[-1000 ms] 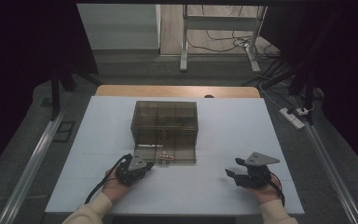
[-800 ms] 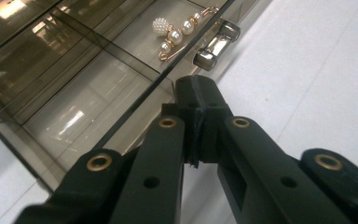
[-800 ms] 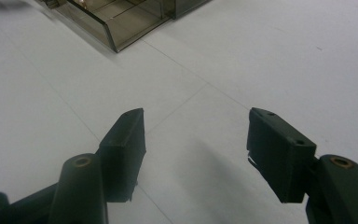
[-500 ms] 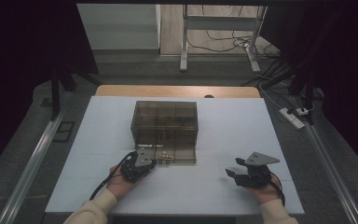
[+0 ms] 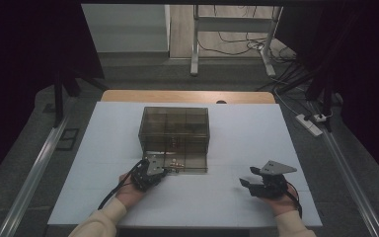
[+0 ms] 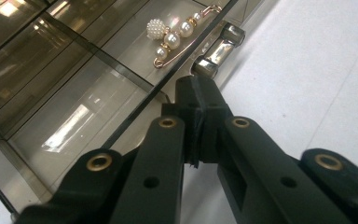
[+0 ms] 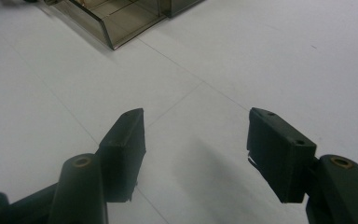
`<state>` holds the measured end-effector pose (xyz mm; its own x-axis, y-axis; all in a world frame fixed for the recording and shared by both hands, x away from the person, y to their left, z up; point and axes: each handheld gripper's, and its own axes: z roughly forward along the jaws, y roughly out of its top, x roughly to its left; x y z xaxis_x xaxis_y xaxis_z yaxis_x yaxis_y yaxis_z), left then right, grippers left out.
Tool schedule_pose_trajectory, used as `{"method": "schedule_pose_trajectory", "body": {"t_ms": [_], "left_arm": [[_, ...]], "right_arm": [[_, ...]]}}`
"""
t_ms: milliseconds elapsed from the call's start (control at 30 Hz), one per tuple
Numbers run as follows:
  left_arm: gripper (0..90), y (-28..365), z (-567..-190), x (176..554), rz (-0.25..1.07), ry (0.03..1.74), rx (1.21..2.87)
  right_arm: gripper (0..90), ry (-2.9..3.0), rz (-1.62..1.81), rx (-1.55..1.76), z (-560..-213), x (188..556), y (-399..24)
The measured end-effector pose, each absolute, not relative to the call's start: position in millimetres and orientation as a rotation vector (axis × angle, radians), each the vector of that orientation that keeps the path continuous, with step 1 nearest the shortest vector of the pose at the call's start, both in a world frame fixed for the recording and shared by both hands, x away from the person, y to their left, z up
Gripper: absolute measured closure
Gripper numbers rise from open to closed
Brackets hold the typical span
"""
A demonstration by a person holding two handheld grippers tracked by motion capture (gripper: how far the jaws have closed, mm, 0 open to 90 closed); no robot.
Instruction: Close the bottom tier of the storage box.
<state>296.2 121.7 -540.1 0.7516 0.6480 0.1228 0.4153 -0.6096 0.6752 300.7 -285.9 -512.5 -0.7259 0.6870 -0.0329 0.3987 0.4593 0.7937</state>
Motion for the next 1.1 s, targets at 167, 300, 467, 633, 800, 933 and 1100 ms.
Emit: {"method": "schedule_pose_trajectory", "body": {"t_ms": [167, 300, 467, 633, 800, 933, 1100], "left_arm": [[88.8, 121, -540, 298, 0.475, 0.797, 2.307], [88.9, 121, -540, 300, 0.476, 0.802, 2.305], [88.9, 121, -540, 303, 0.477, 0.807, 2.301], [88.8, 121, -541, 306, 0.481, 0.813, 2.298], [88.8, 121, -540, 309, 0.483, 0.821, 2.295], [88.8, 122, -541, 312, 0.479, 0.830, 2.293], [88.8, 122, -541, 315, 0.484, 0.837, 2.288]], "right_arm": [[36.0, 2.366, 1.148, 0.918, -513, 301, -286], [36.0, 2.365, 1.150, 0.918, -513, 301, -286], [35.8, 2.366, 1.153, 0.917, -513, 301, -286], [35.2, 2.365, 1.154, 0.918, -513, 301, -287], [34.0, 2.367, 1.155, 0.924, -513, 302, -287], [32.5, 2.366, 1.158, 0.925, -513, 302, -288], [31.0, 2.368, 1.158, 0.923, -513, 302, -287]]}}
